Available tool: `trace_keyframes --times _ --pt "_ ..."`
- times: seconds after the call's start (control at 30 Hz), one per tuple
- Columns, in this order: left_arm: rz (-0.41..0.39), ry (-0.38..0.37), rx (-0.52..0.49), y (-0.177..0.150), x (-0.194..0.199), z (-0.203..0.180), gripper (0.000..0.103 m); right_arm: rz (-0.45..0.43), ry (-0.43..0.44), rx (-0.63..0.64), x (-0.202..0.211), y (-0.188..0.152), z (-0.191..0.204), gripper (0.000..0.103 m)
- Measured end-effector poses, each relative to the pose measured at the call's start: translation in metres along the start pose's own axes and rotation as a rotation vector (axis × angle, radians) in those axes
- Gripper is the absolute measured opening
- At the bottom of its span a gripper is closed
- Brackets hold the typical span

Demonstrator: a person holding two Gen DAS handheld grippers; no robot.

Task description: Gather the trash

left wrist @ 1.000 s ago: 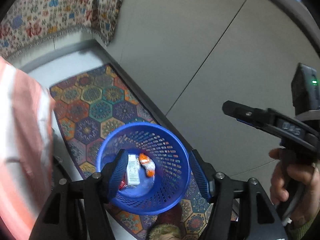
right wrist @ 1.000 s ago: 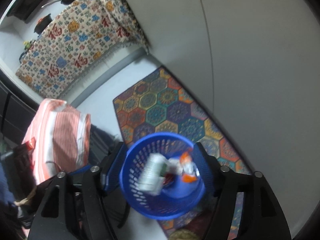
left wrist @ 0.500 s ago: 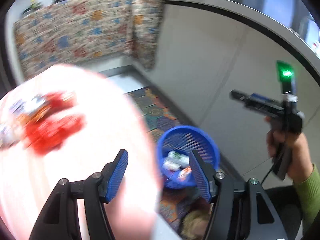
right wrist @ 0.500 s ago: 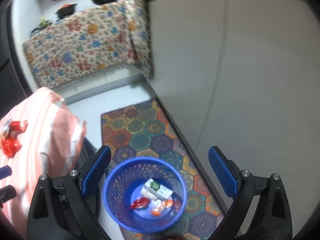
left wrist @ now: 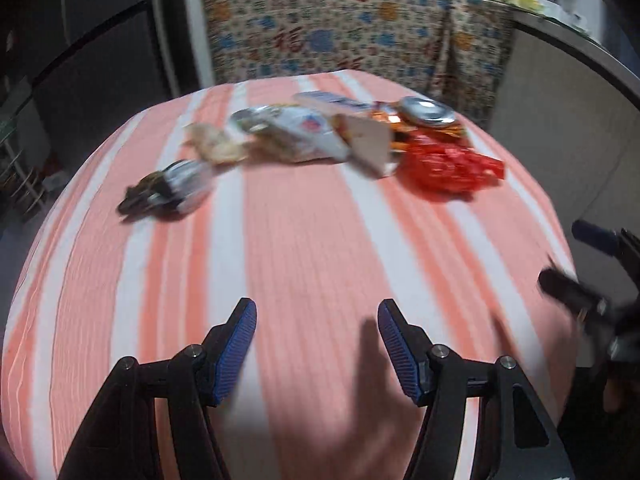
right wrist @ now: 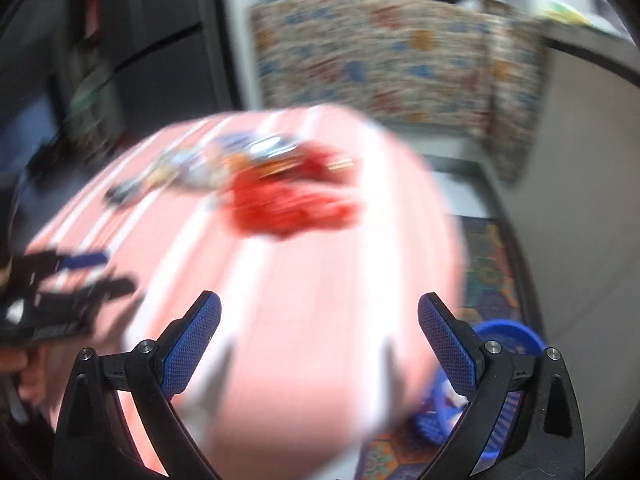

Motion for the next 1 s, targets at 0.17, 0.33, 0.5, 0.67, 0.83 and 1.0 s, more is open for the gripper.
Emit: trace_keyframes --times 0.17,0.33,0.5,0.67,0.83,1.0 --pt "0.039 0.019 0.059 -0.001 -0.015 0.021 0.065 0.077 -0.015 0.089 -0.045 0.000 0.031 0.099" --pt "0.020 0.031 0.047 -0.004 -0.014 0.014 0.080 0.108 -0.025 0.073 -0.066 -0.005 0.039 0.100" --pt "0.001 0.055 0.042 -0.004 -0.014 0.006 0.089 0.112 0.001 0.041 -0.065 -0.008 0.035 0.101" --pt "0.019 0.019 0.145 0.017 -0.024 0.019 0.089 0.117 0.013 0.028 -0.064 -0.008 0.032 0.102" --pt "0.027 0.039 0.310 0.073 -0.043 0.051 0.089 0.119 0.019 0.028 -0.064 -0.008 0.031 0.102" --pt "0.048 0.192 0.350 0.103 -0.070 0.065 0.089 0.121 0.027 0.025 -0.065 -0.008 0.031 0.102"
Point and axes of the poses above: each gripper's, at about its wrist camera, not at the fingertips, and x roughly against the way its jaws point, z to its left, y to its top, the point moved 3 cm from there along -x, roughly the way its jaws point, and after that the axes turned 12 degrees about y, right-handed, at the moved point
